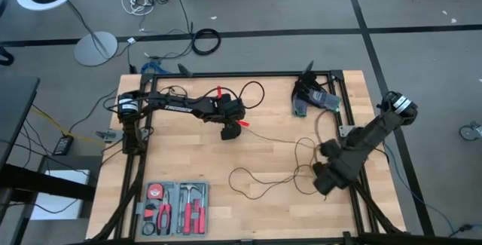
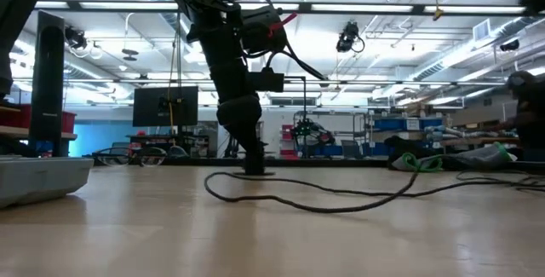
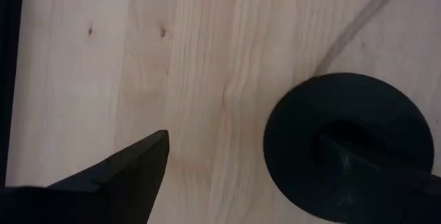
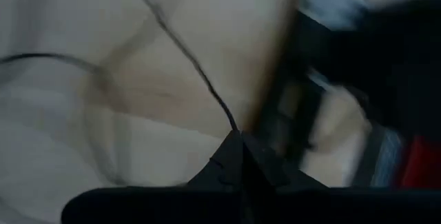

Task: Coil cords
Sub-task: Uncoil the black wire from the black spool

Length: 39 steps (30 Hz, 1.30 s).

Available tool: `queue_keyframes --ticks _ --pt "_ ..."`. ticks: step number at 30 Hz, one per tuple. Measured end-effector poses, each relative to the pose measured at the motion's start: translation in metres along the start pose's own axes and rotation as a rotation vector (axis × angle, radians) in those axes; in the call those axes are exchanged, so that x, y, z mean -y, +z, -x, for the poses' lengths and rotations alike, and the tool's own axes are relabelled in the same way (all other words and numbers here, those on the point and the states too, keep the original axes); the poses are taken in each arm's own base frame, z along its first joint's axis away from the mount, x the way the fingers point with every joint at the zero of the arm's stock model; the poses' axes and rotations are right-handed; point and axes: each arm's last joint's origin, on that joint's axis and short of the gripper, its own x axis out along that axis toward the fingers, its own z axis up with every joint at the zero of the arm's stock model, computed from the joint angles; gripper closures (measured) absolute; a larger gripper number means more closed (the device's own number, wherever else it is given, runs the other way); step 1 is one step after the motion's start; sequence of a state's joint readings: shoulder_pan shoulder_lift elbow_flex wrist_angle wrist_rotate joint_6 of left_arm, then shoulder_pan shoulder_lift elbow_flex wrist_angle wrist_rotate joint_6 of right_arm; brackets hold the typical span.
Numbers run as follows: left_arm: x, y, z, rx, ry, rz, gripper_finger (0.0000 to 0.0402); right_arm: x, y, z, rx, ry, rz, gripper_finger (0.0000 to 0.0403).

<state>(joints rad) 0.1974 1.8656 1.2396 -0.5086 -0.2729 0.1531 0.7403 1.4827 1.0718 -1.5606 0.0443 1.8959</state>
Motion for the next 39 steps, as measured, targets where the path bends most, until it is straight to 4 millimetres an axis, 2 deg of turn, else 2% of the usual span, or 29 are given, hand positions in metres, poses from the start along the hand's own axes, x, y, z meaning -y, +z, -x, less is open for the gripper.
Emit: queue_keyframes --ticks 3,7,10,14,19,28,33,39 --pt "0.000 0.000 0.000 -0.004 -0.001 -0.001 0.0039 0.009 -0.014 0.001 0.014 0.018 -0.093 0.0403" --pt "0.000 -0.001 0.000 -0.007 0.002 -0.004 0.0039 0.009 -0.018 0.002 0.256 0.166 -0.161 0.0403" --pt "0.000 -0.001 0.000 -0.008 0.005 -0.004 0.0039 0.005 -0.014 0.004 0.431 0.306 -0.184 0.0399" --pt "0.000 -0.001 0.000 -0.008 0.006 -0.004 0.0039 -0.009 0.000 0.008 0.557 0.405 -0.173 0.0386" --pt "0.000 -0.001 0.000 -0.007 0.006 -0.004 0.0039 -0.034 0.031 0.007 0.607 0.439 -0.097 0.0368" --pt "0.000 -0.001 0.000 -0.007 0.006 -0.005 0.0039 -0.079 0.107 -0.003 0.740 0.521 0.109 0.0316" --pt "0.000 -0.001 0.000 -0.008 0.006 -0.005 0.0039 -0.088 0.144 -0.020 0.785 0.603 0.234 0.0271" --pt "0.000 -0.001 0.000 -0.008 0.006 -0.005 0.0039 -0.084 0.177 -0.044 0.838 0.732 0.256 0.0223"
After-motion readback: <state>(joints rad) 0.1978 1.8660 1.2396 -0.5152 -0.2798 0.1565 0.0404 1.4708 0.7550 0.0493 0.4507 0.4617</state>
